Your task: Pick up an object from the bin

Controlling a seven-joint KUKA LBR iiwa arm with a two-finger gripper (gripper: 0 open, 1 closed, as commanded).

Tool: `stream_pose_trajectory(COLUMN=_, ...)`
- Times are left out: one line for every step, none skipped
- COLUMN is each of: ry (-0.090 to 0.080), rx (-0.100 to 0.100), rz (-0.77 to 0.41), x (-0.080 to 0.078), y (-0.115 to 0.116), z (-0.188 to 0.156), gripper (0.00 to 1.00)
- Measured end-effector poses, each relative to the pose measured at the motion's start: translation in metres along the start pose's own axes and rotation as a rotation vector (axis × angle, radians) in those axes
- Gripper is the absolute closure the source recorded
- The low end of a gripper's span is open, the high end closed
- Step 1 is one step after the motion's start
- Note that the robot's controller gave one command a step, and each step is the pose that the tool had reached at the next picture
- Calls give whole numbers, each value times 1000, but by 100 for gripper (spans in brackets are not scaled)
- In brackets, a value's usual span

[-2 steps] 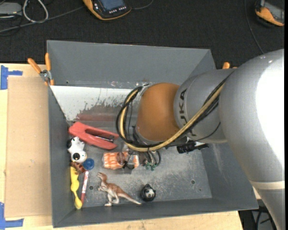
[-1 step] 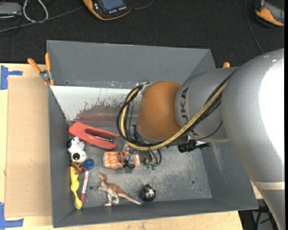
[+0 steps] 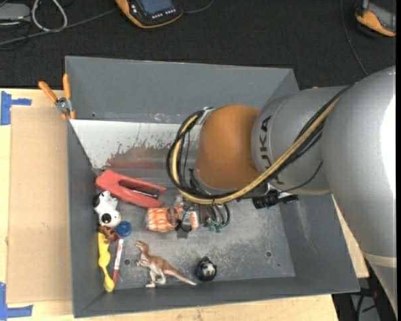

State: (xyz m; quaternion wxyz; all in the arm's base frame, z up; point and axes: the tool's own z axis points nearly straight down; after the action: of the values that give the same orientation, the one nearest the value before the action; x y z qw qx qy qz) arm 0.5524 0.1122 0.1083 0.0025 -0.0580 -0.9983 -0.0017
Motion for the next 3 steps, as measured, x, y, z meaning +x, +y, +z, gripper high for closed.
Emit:
stream_pose_trajectory(ry=-4, rx=-2, rz=1, x=-1, y=0, z=-27, gripper=100)
stream_pose_trajectory(ry=-2, rx=-1, rz=1, x=-1, y=0, z=-45, gripper=100)
stream_pose_trajectory(ry=-3, rx=-2, rz=0, x=-1, y=0, z=-65, gripper=100)
